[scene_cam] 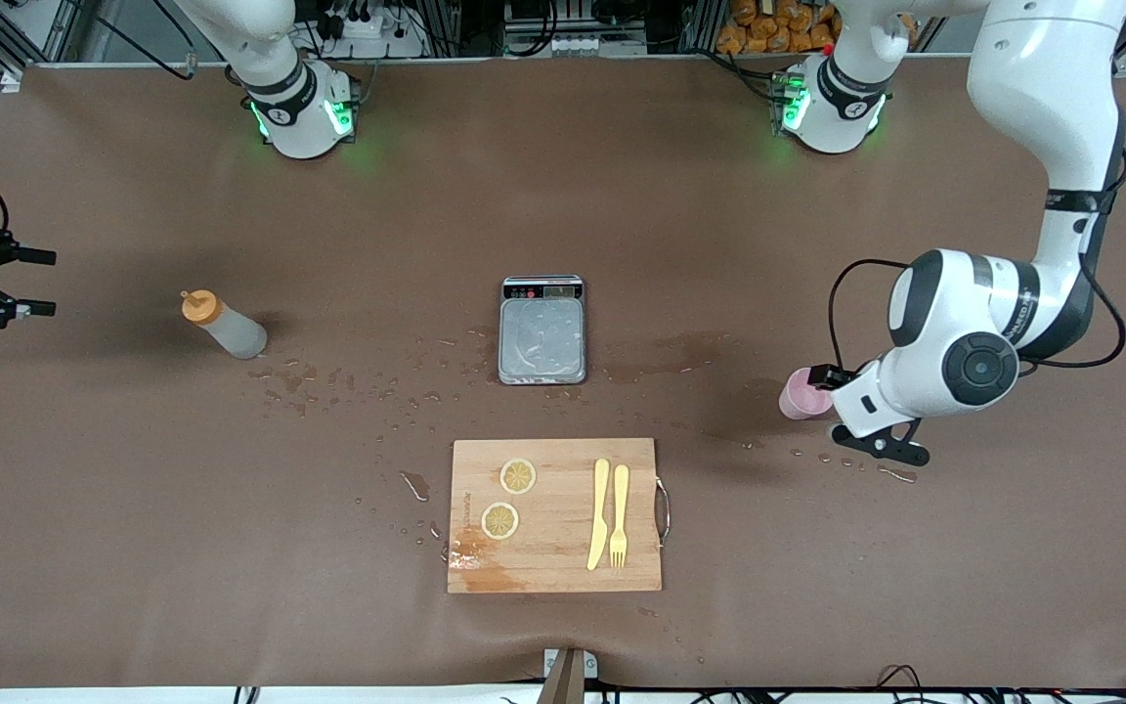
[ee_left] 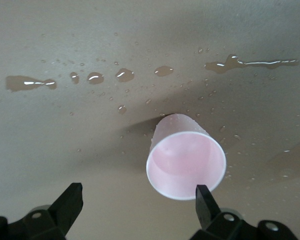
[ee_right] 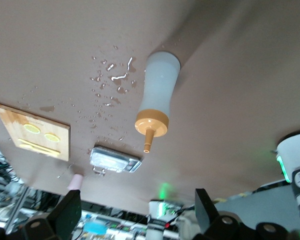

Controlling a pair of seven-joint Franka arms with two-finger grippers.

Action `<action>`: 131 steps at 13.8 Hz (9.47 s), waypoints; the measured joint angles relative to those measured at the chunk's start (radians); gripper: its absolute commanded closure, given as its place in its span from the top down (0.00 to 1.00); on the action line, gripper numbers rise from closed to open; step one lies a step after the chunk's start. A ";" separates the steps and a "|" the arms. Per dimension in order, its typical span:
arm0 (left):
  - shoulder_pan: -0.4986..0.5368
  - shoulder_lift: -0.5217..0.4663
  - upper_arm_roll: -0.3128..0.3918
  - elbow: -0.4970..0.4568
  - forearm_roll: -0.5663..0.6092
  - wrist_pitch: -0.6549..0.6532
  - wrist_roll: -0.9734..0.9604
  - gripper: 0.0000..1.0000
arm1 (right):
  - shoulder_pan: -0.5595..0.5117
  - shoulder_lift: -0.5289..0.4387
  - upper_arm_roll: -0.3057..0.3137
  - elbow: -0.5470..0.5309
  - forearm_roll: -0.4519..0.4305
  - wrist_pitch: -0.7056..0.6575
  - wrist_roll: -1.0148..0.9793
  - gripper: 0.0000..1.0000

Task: Add sauce to pink cup with both arms
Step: 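Lift the pink cup while the right gripper grasps the sauce bottle, then carry the pink cup onto the silver scale with the left gripper, then release the cup while the right gripper carries the bottle over it, then tilt the sauce bottle over the pink cup with the right gripper, then carry the sauce bottle back and set it on the table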

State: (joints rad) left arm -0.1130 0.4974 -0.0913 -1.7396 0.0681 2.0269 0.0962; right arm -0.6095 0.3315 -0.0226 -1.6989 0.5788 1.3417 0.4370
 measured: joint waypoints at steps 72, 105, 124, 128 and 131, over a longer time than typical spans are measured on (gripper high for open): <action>-0.003 -0.336 -0.136 0.267 0.012 -0.408 -0.434 1.00 | 0.940 -0.058 0.031 -0.022 -0.316 0.440 1.463 0.44; -0.050 -0.522 0.076 0.207 -0.096 -0.589 -0.163 1.00 | 1.257 0.258 0.014 0.276 -0.784 0.281 1.777 0.00; -0.056 -0.507 0.019 0.206 -0.097 -0.569 -0.199 1.00 | 0.558 -0.112 0.000 -0.201 -0.011 0.372 0.801 0.00; -0.056 -0.507 0.020 0.206 -0.097 -0.569 -0.199 1.00 | 0.368 -0.075 -0.001 -0.220 0.048 0.281 0.577 0.00; -0.055 -0.507 0.020 0.206 -0.097 -0.568 -0.199 1.00 | 0.261 0.009 -0.001 -0.227 0.123 0.204 0.412 0.00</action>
State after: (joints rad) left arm -0.1683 -0.0100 -0.0715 -1.5339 -0.0287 1.4585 -0.1026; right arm -0.3485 0.3406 -0.0234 -1.9255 0.7021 1.5461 0.8492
